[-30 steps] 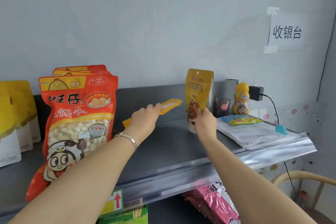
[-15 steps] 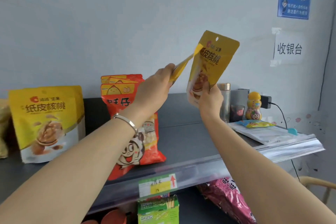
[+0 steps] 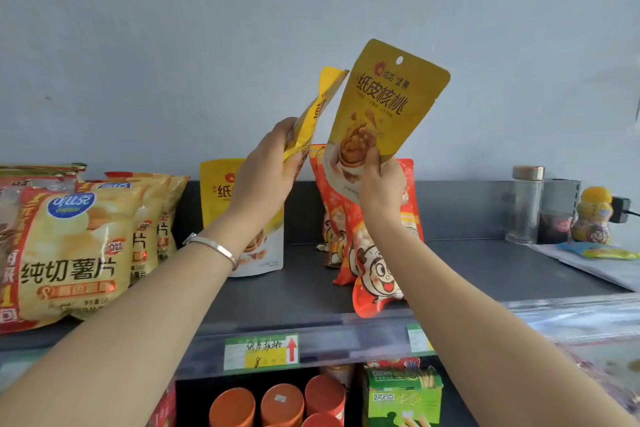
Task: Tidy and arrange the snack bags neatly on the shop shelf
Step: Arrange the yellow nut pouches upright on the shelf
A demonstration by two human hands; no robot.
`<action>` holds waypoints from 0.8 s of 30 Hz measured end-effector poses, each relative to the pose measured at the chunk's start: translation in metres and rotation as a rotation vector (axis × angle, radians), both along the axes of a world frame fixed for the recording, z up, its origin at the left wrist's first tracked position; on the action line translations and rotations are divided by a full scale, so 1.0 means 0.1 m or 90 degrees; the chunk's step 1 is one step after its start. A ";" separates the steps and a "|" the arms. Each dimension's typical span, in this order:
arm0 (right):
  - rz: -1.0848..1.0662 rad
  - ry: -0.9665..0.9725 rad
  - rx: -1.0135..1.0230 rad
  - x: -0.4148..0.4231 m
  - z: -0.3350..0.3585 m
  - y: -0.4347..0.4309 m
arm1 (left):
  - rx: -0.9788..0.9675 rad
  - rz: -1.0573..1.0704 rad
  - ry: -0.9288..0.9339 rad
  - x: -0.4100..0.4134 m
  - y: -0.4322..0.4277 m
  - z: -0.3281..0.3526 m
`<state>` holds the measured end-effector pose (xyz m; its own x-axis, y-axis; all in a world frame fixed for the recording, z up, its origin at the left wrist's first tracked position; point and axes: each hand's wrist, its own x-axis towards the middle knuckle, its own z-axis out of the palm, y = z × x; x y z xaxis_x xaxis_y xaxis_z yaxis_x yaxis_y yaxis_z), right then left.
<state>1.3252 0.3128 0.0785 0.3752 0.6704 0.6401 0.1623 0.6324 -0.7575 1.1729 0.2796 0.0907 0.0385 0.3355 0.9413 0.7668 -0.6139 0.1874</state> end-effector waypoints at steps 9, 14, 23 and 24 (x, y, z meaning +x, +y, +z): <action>0.080 -0.037 -0.088 -0.62 -0.47 0.10 | -0.230 -0.170 -0.320 -1.00 0.08 -0.66; 0.145 0.003 -0.160 -0.66 -0.76 0.16 | -0.389 -0.258 -0.505 -1.18 0.23 -1.09; 0.326 0.069 -0.249 -0.54 -1.00 0.29 | -0.510 -0.255 -0.469 -1.44 0.45 -1.13; 0.361 0.058 -0.264 -0.53 -1.00 0.29 | -0.516 -0.261 -0.480 -1.44 0.46 -1.12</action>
<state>1.2719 0.3418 -0.0211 -0.0643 0.9602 0.2719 -0.1820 0.2566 -0.9492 1.0293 0.3256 -0.0216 -0.1918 0.9378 0.2895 0.0682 -0.2815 0.9571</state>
